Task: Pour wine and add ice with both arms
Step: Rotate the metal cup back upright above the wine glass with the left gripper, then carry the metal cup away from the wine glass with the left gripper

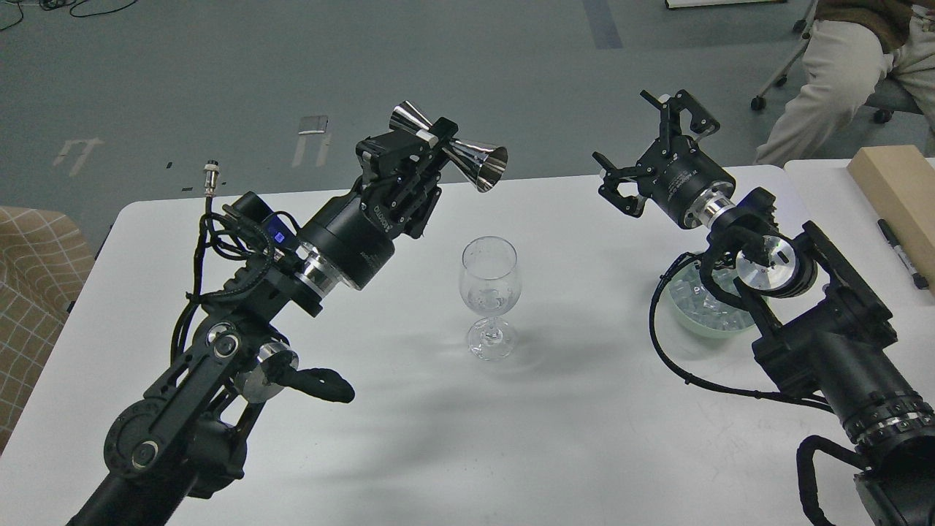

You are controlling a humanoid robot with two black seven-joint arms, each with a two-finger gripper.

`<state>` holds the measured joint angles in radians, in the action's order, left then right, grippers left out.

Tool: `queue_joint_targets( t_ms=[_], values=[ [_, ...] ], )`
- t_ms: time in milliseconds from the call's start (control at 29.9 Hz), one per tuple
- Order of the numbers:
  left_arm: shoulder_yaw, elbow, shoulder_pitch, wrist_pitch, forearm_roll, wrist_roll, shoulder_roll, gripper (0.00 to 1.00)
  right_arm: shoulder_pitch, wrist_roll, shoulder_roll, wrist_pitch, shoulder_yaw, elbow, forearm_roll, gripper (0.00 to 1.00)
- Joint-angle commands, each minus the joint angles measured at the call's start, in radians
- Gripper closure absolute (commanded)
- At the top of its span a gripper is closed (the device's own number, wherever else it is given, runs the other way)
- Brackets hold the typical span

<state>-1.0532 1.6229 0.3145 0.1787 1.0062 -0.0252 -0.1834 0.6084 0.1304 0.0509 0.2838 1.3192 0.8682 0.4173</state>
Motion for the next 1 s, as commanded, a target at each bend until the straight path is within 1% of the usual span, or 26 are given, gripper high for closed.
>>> queue_joint_targets(
  t_ms=[0, 67, 200, 368, 501, 735, 969],
  values=[
    [-0.004, -0.001, -0.011, -0.002, -0.037, 0.01, 0.005, 0.99, 0.005, 0.0, 0.0, 0.0, -0.002, 0.0, 0.001, 0.0],
    [-0.004, -0.003, -0.015, -0.005, -0.076, 0.013, 0.005, 0.99, 0.007, 0.0, 0.0, 0.0, -0.002, -0.001, 0.001, 0.0],
    [-0.008, -0.006, -0.041, -0.018, -0.162, 0.039, 0.004, 0.99, 0.007, 0.0, 0.001, 0.0, -0.003, -0.001, 0.001, 0.0],
    [-0.004, -0.009, -0.044, -0.021, -0.224, 0.047, 0.004, 0.99, 0.007, 0.0, 0.001, 0.0, -0.003, -0.003, 0.0, 0.0],
    [-0.005, -0.009, -0.052, -0.034, -0.271, 0.073, 0.005, 0.99, 0.005, 0.0, 0.003, 0.0, -0.005, -0.003, 0.001, 0.0],
    [-0.01, -0.04, -0.051, -0.07, -0.371, 0.087, 0.001, 0.99, 0.005, 0.0, 0.003, 0.0, -0.003, -0.003, 0.0, 0.0],
    [-0.04, -0.09, -0.052, -0.122, -0.486, 0.087, -0.013, 0.99, 0.004, 0.0, 0.004, 0.0, -0.005, -0.003, 0.001, 0.0]
  ],
)
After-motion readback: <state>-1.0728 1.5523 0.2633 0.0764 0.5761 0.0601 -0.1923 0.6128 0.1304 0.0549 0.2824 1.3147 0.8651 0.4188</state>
